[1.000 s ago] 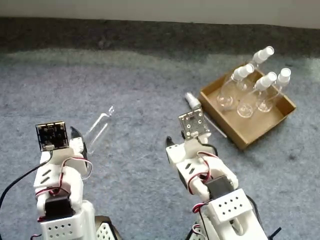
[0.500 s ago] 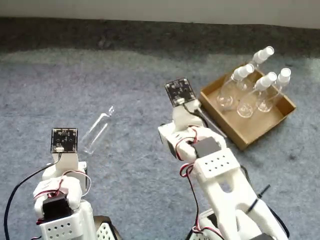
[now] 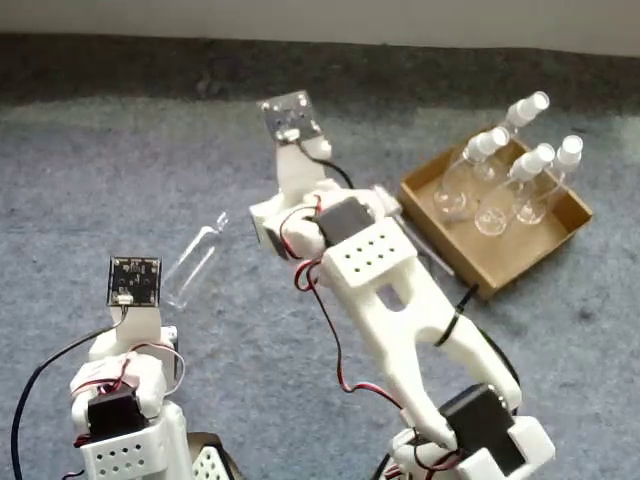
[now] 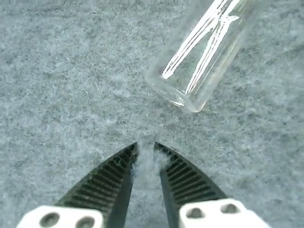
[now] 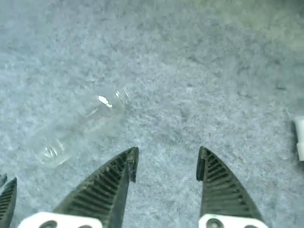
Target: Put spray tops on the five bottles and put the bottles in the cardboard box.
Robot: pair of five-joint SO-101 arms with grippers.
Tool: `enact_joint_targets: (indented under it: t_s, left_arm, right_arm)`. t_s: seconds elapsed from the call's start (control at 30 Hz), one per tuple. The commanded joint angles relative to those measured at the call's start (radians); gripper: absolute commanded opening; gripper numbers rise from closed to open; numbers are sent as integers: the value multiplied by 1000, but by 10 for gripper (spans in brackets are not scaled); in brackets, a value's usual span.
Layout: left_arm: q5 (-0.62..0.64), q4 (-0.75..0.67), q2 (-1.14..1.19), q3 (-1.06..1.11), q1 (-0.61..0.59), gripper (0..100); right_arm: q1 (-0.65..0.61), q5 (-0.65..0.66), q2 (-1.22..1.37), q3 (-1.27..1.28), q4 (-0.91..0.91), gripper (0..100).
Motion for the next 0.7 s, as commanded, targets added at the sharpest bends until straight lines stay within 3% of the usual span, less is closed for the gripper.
enact_joint_targets:
  t_s: [0.0, 0.17, 0.43, 0.6, 0.67]
  left_arm:
    - [-6, -20, -12, -8, 15, 4]
    - [-6, -25, -12, -5, 15, 4]
    - [-6, -28, -12, 5, 15, 4]
    - [-6, -28, -12, -1, 13, 4]
    - [-6, -28, -12, -1, 13, 4]
  right_arm:
    - [27, -12, 45, -255, 74, 172]
    - [2, -17, 136, -441, 136, 172]
    - [-53, -18, 278, -466, 180, 172]
    - [-47, -25, 358, -469, 111, 172]
    - [-47, -98, 390, -469, 77, 172]
